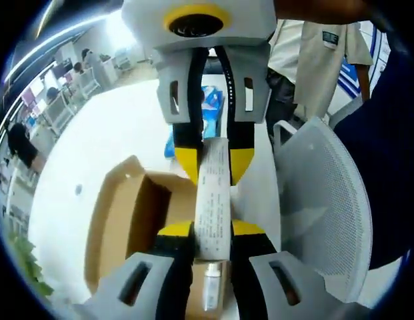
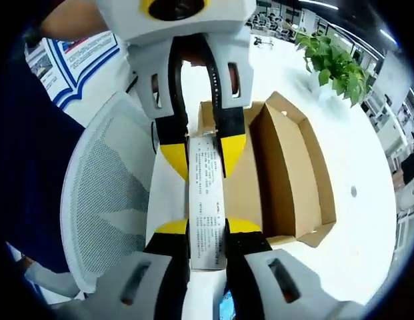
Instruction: Operate the shoe box by opening the lid, removing the specified soft item, and placing it in the target area until the item is outside and the box remains undamaged.
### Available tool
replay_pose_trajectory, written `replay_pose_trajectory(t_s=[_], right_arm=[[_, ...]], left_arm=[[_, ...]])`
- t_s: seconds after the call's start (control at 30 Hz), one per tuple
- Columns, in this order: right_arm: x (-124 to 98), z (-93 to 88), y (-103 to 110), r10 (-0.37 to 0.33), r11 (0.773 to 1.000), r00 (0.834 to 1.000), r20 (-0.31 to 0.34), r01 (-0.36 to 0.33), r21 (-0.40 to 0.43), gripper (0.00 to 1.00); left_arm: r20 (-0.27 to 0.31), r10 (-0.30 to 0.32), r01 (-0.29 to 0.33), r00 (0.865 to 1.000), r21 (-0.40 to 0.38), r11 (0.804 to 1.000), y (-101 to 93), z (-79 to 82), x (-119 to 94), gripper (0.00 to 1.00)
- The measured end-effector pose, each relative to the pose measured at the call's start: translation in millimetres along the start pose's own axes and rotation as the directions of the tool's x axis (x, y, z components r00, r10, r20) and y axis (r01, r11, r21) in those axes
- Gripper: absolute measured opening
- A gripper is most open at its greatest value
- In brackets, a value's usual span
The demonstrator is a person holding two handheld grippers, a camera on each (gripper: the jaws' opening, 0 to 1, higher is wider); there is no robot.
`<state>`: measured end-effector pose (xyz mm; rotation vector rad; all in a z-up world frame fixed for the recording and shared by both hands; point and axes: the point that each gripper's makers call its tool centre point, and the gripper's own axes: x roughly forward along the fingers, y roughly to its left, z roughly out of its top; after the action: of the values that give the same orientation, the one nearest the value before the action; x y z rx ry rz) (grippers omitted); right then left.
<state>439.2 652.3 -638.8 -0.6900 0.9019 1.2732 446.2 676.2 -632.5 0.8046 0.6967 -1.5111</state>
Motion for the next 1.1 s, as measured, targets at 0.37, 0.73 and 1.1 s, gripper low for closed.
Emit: replay_pose_trajectory(t_s=[0.37,0.73,1.1], right_arm=[[-23,-40.3,8,-0.012,0.998,1.000,-0.012,0.013,0.058,0.17],[-43,-81.5,10,-0.023,0.994,1.000,-0.021,0.025,0.111,0.17],[-58,-126.7,6,-0.028,0.987,0.999,-0.024,0.031,0.156,0.17]], left_arm=[[-0.002,-0.046,0.046,0.999,0.046,0.998,-10.5,36.4,24,0.17],[0.006,-0.092,0.091,0.996,0.086,0.992,-15.7,72.7,55,0.17],[0.014,-0.111,0.109,0.994,0.098,0.989,-16.2,105.2,89,0.17]])
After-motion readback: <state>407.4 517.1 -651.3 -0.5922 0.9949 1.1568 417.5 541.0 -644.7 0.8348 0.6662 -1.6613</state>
